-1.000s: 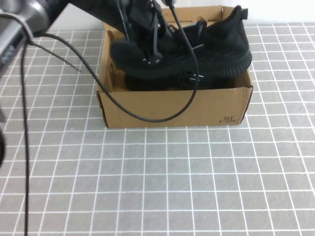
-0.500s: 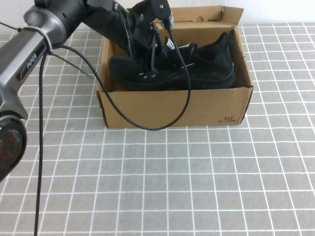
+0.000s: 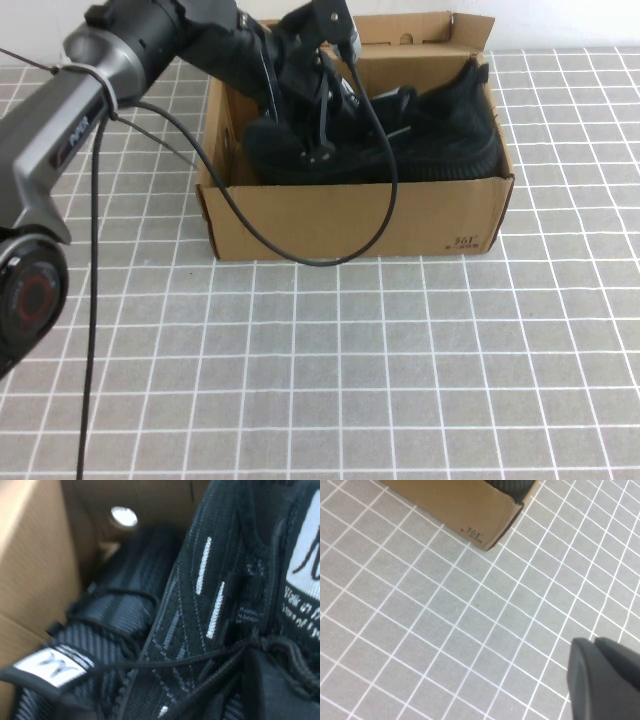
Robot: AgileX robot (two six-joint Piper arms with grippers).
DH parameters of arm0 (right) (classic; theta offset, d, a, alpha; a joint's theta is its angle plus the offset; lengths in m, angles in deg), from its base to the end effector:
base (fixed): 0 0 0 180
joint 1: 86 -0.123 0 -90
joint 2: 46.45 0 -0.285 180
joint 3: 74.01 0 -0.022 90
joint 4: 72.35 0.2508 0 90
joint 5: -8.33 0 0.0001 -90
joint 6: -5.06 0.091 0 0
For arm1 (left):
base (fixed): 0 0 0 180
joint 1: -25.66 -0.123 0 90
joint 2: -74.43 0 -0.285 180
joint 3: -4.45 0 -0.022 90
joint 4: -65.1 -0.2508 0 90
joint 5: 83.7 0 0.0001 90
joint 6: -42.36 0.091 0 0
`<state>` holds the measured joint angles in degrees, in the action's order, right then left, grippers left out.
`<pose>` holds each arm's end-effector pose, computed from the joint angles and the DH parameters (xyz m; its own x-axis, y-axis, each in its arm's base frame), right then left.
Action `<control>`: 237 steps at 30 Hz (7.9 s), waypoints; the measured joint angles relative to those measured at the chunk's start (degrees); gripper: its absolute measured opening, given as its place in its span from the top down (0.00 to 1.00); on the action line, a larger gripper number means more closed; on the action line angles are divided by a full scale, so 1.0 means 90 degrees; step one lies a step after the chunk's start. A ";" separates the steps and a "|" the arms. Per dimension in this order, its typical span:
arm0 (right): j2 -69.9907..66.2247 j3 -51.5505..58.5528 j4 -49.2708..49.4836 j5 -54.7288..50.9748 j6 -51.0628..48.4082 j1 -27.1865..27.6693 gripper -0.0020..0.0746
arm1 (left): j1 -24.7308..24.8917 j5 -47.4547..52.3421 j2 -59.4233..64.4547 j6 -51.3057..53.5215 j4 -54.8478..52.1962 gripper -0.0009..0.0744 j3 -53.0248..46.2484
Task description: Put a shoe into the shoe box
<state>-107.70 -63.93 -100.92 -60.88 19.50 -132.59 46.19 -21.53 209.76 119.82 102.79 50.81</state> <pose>0.1312 0.0795 0.4135 -0.5365 -0.4876 -0.6888 -0.4120 0.8636 -0.2905 0.4478 -0.2203 0.2869 0.0808 0.7284 -0.6804 0.9624 0.1206 0.2434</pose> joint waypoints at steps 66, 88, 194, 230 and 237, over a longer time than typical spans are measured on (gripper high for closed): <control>0.0384 0.0000 0.0609 0.0247 0.0336 0.0000 0.99 | -0.0015 0.1038 -0.2343 -0.4658 -0.2240 0.99 0.1016; 0.4173 0.0598 0.1867 -0.0473 0.0497 0.0000 0.99 | -0.0046 0.1048 -0.5694 -0.6342 -0.3556 0.99 0.0146; 0.5995 0.7624 0.4113 0.7732 -0.2004 0.4829 0.99 | -0.0046 -0.6140 -1.3323 -0.6535 -0.3209 0.99 -1.3896; 0.5995 0.7624 0.4145 0.5562 -0.2105 0.4829 0.99 | -0.0046 -0.6096 -1.3323 -0.6535 -0.3209 0.99 -1.3896; 0.5995 0.7624 0.4145 0.5554 -0.2105 0.4829 0.99 | -0.0700 -0.6908 -1.3437 -0.6898 -0.3012 0.99 -1.3896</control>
<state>-53.75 4.69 -63.62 -10.89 0.56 -89.14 39.89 -83.70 88.83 57.73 75.69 -74.25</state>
